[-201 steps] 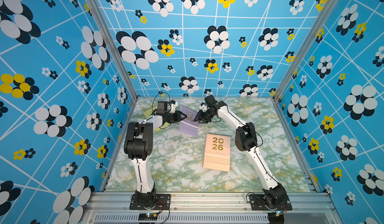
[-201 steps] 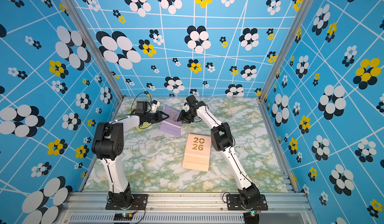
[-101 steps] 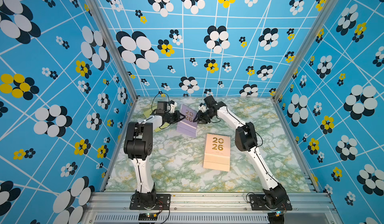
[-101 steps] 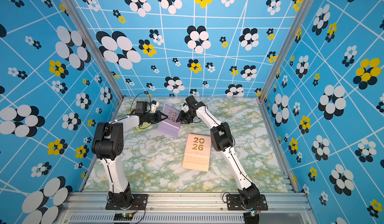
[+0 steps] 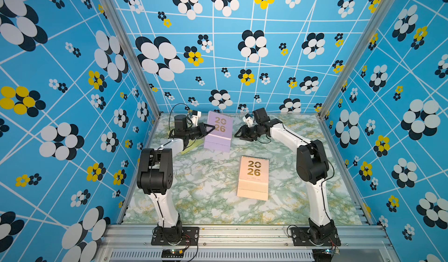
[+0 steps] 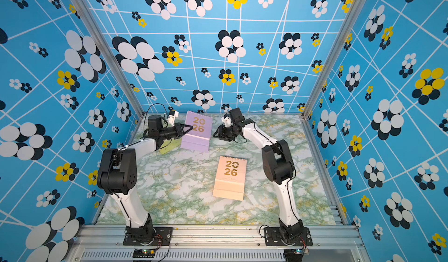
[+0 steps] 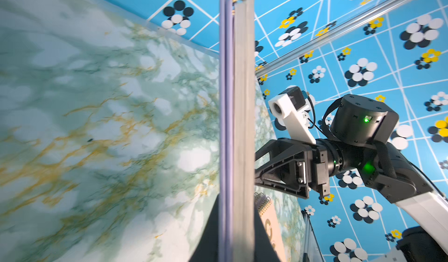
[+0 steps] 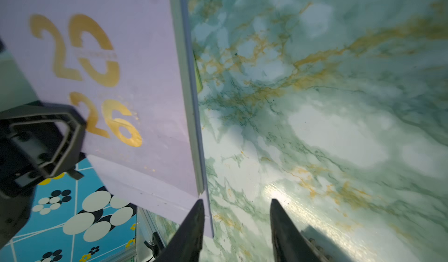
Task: Stack the calendars
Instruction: Pick up the calendar at the center of the board, then place the calendar at the calendar.
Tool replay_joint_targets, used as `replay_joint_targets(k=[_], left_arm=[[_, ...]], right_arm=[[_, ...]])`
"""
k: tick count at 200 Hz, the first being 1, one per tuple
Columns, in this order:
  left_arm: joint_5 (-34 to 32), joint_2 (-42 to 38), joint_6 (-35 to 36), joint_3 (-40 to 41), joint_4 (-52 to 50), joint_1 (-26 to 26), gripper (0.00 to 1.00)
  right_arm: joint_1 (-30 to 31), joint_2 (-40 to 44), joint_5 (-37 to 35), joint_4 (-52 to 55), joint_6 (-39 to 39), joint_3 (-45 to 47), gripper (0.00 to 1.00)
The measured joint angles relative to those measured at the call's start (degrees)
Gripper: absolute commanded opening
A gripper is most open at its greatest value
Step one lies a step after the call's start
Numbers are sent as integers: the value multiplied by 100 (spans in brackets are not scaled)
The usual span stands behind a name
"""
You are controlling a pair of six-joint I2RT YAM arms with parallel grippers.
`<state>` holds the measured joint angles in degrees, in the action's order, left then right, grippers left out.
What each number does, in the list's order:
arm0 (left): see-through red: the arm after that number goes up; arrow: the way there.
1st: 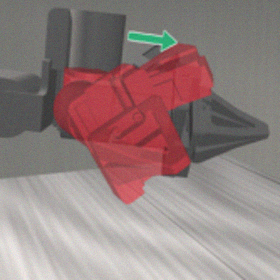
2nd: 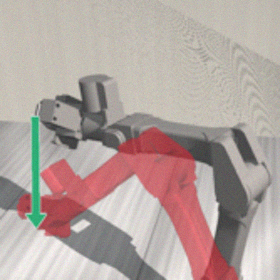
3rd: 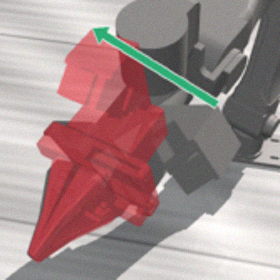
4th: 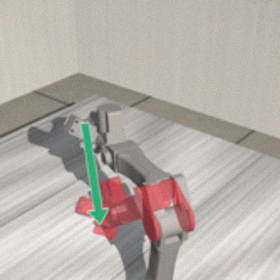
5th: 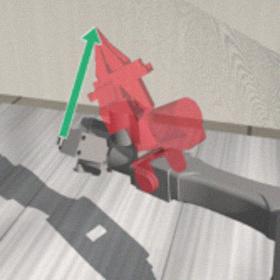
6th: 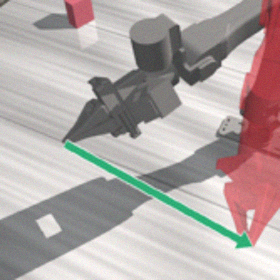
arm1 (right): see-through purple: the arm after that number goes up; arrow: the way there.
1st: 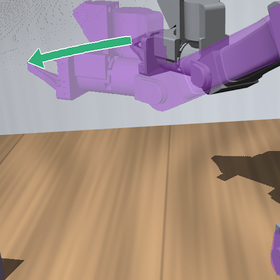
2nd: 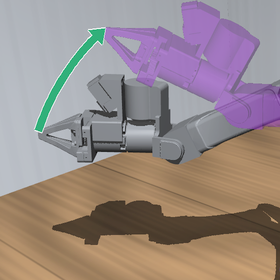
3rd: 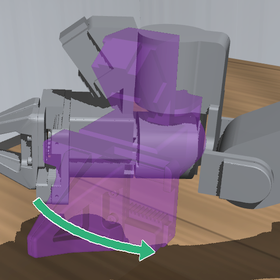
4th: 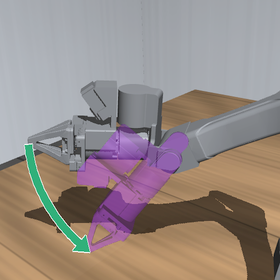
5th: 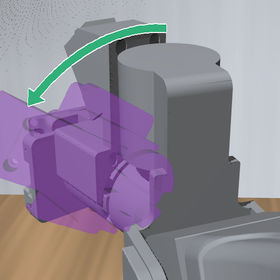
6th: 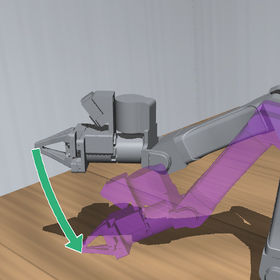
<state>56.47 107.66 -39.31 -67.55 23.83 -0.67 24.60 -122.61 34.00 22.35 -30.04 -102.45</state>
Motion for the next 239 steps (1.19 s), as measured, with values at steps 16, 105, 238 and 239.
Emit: replay_joint_targets(k=[16, 105, 238, 239], left_arm=[[144, -55, -214, 55, 328, 0, 0], [595, -63, -1115, 192, 1526, -109, 0], [719, -63, -2052, 332, 2706, -168, 0], [715, -63, -2055, 332, 2708, -168, 0]], right_arm=[[-81, 461, 129, -518, -76, 413, 49], [-83, 752, 767, -2398, -612, 1314, 48], [107, 295, 1421, -3814, -1375, 925, 19], [107, 295, 1427, -3825, -1403, 920, 19]])
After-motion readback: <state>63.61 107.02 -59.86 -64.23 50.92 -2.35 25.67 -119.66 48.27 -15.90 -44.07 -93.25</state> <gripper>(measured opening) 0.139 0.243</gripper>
